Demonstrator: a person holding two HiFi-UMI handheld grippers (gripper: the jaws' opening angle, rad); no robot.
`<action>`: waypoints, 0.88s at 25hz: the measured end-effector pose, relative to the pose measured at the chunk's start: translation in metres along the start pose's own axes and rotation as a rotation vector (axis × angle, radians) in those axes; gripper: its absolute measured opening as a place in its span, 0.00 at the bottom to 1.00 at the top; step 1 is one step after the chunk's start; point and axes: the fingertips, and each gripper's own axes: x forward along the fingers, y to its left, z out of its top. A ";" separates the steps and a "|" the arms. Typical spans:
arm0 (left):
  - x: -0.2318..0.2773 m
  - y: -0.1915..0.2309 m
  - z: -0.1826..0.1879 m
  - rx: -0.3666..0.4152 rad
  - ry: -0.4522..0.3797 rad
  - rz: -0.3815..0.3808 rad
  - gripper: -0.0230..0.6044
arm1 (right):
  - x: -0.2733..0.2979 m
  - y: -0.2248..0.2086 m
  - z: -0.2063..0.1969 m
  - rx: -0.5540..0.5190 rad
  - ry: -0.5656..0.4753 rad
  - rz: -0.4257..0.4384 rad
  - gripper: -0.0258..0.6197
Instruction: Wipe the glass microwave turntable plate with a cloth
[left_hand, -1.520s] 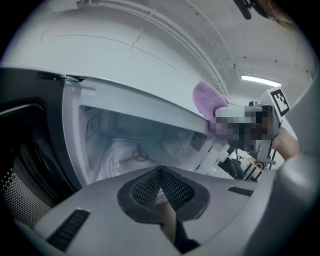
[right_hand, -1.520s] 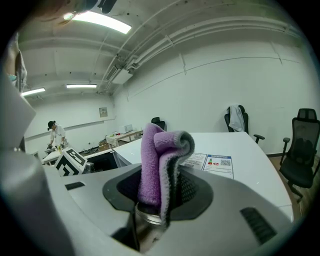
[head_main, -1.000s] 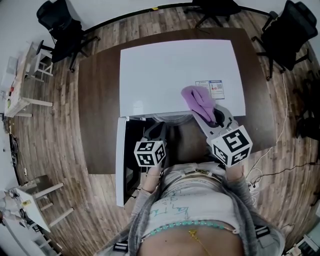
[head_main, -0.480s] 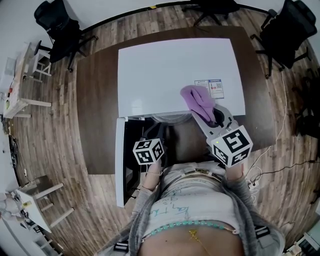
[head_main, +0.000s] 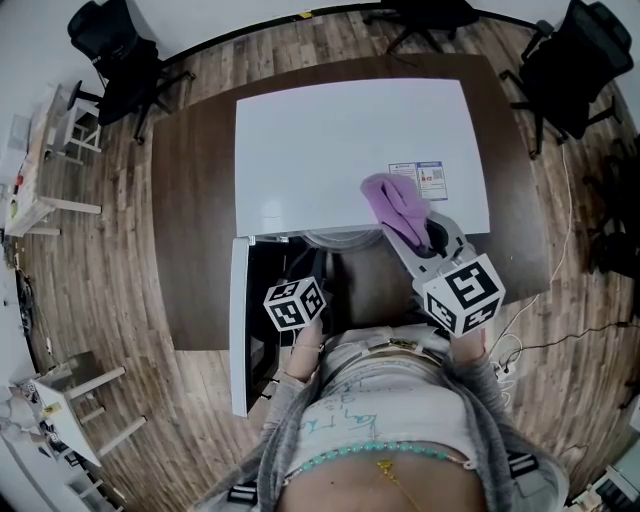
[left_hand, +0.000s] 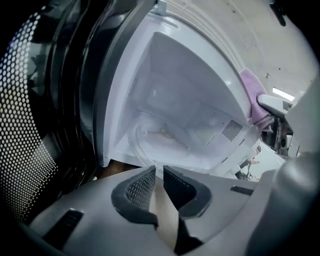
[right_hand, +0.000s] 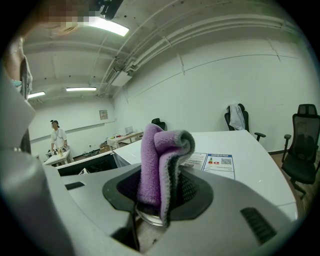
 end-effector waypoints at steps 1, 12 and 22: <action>0.000 0.000 0.000 -0.009 -0.002 0.003 0.12 | 0.000 0.000 0.000 0.000 0.000 0.001 0.25; 0.012 0.000 -0.005 -0.202 -0.024 -0.039 0.35 | 0.000 0.000 0.000 -0.003 0.000 0.003 0.25; 0.032 -0.006 -0.010 -0.420 -0.031 -0.145 0.37 | 0.001 0.000 -0.001 -0.001 -0.002 0.002 0.25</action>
